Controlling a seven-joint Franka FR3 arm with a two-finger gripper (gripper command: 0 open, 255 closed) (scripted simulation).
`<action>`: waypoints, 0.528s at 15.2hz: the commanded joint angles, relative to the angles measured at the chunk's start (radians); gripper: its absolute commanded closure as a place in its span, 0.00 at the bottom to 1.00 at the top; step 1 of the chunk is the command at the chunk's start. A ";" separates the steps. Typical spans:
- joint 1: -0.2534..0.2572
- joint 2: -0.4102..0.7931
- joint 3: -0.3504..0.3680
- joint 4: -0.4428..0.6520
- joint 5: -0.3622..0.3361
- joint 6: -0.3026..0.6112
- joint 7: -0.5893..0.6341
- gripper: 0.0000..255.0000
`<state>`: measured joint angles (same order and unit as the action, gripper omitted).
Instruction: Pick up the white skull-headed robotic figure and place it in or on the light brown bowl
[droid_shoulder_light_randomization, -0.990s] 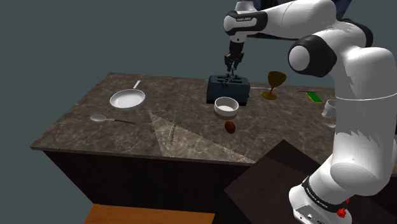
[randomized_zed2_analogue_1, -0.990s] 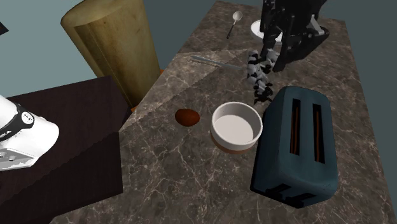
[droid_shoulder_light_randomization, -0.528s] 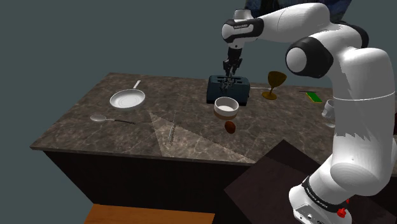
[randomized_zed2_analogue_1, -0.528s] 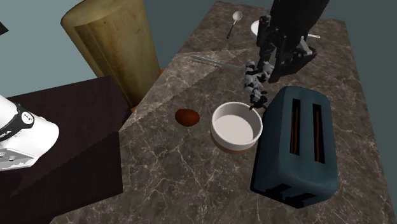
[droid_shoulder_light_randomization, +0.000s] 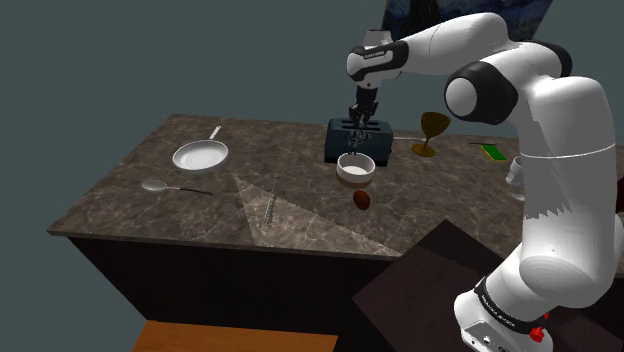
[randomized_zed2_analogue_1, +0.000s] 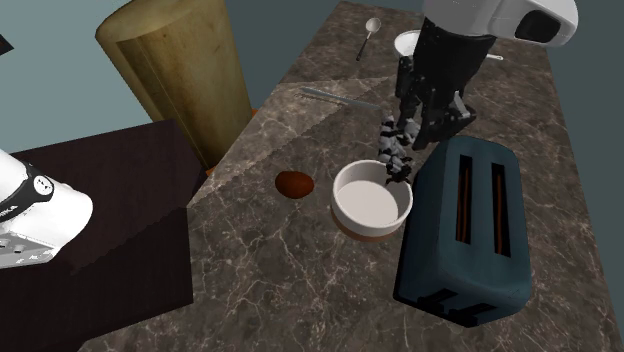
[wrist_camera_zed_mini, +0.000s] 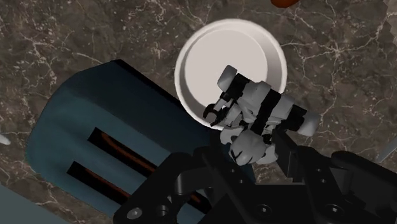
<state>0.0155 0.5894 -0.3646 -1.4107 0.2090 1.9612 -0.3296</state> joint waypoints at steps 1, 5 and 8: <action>0.001 0.005 0.002 -0.020 0.003 0.025 -0.002 1.00; 0.000 0.024 0.007 -0.044 0.011 0.068 -0.007 1.00; 0.000 0.037 0.010 -0.058 0.016 0.093 -0.010 1.00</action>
<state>0.0148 0.6252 -0.3552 -1.4633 0.2238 2.0474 -0.3388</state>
